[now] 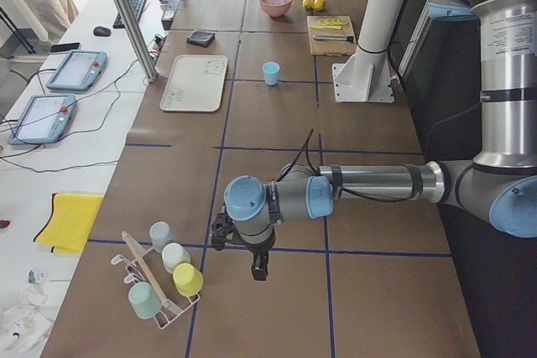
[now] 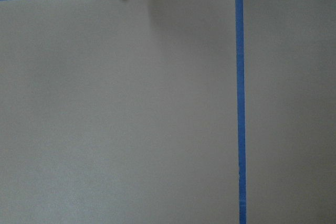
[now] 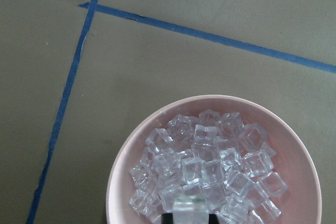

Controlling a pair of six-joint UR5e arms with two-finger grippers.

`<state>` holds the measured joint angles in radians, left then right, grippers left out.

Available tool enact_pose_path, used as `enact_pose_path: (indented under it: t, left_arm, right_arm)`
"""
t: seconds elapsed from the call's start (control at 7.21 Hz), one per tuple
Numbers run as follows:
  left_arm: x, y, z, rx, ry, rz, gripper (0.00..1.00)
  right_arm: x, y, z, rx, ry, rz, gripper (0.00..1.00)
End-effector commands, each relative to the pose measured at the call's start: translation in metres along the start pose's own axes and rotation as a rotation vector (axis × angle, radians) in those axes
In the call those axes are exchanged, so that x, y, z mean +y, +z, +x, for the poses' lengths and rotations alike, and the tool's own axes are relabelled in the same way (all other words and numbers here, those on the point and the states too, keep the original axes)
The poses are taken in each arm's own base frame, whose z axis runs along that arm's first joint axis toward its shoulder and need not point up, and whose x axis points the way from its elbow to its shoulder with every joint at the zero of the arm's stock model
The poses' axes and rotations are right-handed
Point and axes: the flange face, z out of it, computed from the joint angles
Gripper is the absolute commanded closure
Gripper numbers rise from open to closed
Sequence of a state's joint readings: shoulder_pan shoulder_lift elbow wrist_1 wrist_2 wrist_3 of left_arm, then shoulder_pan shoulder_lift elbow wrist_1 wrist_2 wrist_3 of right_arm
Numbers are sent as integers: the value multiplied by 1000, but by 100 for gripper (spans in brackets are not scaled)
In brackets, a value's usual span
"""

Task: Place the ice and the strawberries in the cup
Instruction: 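Carry the ice cube over the light-blue cup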

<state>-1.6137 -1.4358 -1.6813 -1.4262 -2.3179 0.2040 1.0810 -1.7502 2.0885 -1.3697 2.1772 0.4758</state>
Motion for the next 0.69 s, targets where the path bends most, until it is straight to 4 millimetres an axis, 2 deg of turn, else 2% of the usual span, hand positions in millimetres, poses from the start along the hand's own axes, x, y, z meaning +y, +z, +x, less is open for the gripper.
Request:
enact_pose_path:
  t: [0.0, 0.14, 0.42, 0.55]
  left_arm:
    - [0, 0, 0, 0, 0, 0, 0]
    - [0, 0, 2, 17, -1, 3, 0]
    - [-1, 0, 4, 37, 2, 10, 0]
    - [-1, 0, 4, 37, 3, 11, 0]
  right_arm:
    - [-41, -20, -30, -55, 105, 68, 97]
    - [-63, -11, -73, -93, 94, 67, 97]
    - [-78, 4, -143, -137, 99, 57, 97]
    - [-85, 13, -193, -152, 127, 51, 97]
